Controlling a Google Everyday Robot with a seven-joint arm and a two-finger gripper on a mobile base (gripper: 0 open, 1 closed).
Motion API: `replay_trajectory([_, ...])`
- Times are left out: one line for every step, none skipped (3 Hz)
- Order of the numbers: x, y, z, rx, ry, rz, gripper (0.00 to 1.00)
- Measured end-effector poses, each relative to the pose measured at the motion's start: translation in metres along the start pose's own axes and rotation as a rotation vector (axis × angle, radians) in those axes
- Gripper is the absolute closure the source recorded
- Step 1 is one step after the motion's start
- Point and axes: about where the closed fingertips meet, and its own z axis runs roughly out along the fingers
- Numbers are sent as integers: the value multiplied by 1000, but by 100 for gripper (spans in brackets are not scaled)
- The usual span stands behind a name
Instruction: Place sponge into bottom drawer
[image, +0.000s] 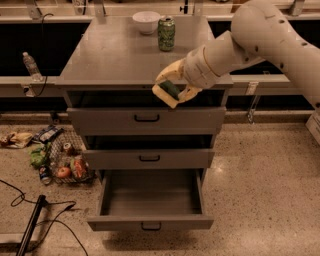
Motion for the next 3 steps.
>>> replay_trajectory([-11, 33, 22, -1, -89, 103, 100])
replay_trajectory([-6, 75, 69, -23, -193, 274, 100])
replay_trajectory([-5, 88, 83, -31, -218, 320, 100])
